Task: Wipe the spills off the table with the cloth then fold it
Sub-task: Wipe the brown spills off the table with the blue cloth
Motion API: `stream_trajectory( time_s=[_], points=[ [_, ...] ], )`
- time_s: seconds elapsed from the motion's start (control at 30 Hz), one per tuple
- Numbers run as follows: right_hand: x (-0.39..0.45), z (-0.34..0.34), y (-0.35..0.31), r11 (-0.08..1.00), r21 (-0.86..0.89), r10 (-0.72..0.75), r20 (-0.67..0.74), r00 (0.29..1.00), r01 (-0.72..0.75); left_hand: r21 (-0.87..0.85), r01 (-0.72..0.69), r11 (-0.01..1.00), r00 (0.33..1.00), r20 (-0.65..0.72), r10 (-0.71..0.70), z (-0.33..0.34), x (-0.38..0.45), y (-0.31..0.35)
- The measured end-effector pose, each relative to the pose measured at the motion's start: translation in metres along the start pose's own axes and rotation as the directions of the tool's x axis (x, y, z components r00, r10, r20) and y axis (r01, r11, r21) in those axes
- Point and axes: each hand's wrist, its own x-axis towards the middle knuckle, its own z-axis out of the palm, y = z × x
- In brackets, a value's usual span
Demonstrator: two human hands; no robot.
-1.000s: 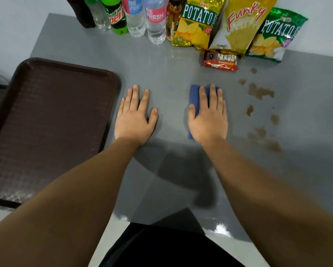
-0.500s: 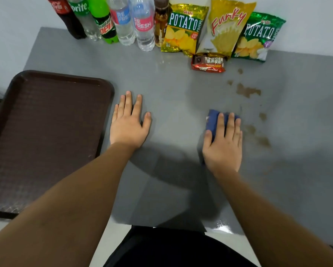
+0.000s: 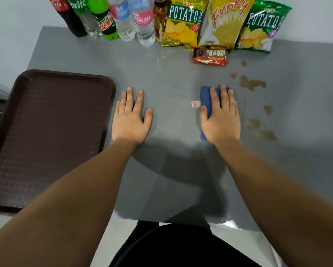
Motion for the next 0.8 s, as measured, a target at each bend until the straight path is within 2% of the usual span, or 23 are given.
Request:
stream_trajectory(
  time_s=[0.2, 0.37, 0.57, 0.7, 0.8],
  points=[
    [-0.024, -0.013, 0.04, 0.99, -0.024, 0.139, -0.027, 0.99, -0.14, 0.007, 0.001, 1.0, 1.0, 0.021, -0.001, -0.003, 0.0, 0.002],
    [-0.08, -0.011, 0.038, 0.987, -0.02, 0.16, -0.075, 0.984, -0.162, 0.016, 0.0, 1.0, 1.0, 0.022, -0.001, -0.003, 0.0, 0.001],
    [-0.154, 0.021, -0.029, 0.994, -0.063, 0.073, -0.162, 0.984, -0.084, 0.019, 0.005, 1.0, 1.0, -0.003, -0.005, 0.001, 0.001, 0.001],
    [-0.121, 0.027, -0.057, 0.998, -0.024, -0.064, -0.076, 0.995, 0.062, 0.019, 0.005, 1.0, 1.0, -0.003, -0.005, 0.001, 0.001, 0.001],
    [-0.089, 0.02, -0.047, 0.996, 0.015, -0.088, -0.071, 0.994, 0.089, 0.017, 0.001, 1.0, 1.0, -0.003, -0.001, 0.0, 0.0, 0.002]
  ],
)
